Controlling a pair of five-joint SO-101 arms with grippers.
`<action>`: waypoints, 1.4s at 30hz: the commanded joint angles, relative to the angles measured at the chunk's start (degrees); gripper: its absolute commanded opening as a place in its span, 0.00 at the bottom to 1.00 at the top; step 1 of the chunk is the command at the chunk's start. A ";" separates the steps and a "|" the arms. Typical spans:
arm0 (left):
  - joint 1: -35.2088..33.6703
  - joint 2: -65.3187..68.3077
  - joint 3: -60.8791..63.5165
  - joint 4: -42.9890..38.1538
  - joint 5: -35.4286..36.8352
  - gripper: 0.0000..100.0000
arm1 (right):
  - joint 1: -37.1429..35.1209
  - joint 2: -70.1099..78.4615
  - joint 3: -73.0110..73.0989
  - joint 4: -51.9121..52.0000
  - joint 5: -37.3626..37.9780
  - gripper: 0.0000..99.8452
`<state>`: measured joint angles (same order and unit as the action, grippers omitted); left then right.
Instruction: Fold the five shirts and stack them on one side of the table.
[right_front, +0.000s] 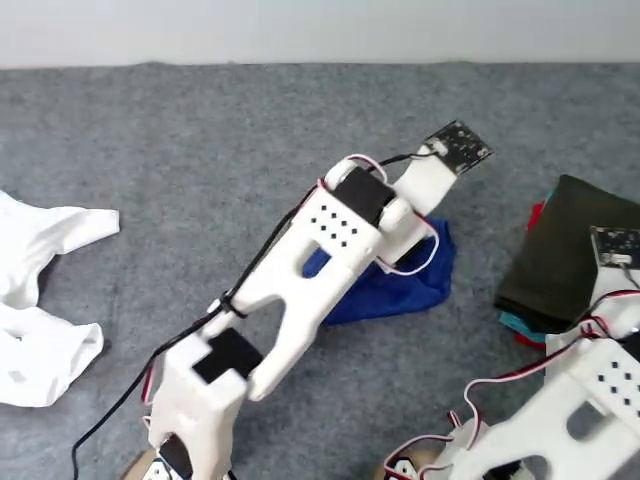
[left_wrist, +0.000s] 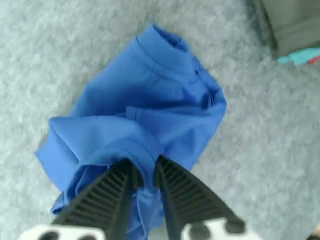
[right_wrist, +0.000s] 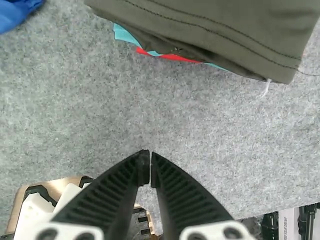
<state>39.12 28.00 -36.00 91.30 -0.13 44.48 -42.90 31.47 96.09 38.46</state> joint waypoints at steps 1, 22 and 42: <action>2.46 3.16 -8.40 0.88 0.18 0.03 | 0.57 -1.63 -0.35 0.31 0.35 0.01; -12.66 3.34 -14.37 9.32 -6.86 0.02 | 0.57 -2.07 -0.35 0.31 0.44 0.01; -1.58 -2.81 10.68 7.38 -7.30 0.01 | 0.57 -2.07 -0.35 0.40 0.44 0.01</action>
<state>32.79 31.69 -25.10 98.15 -6.99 44.48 -42.90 31.47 96.09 38.46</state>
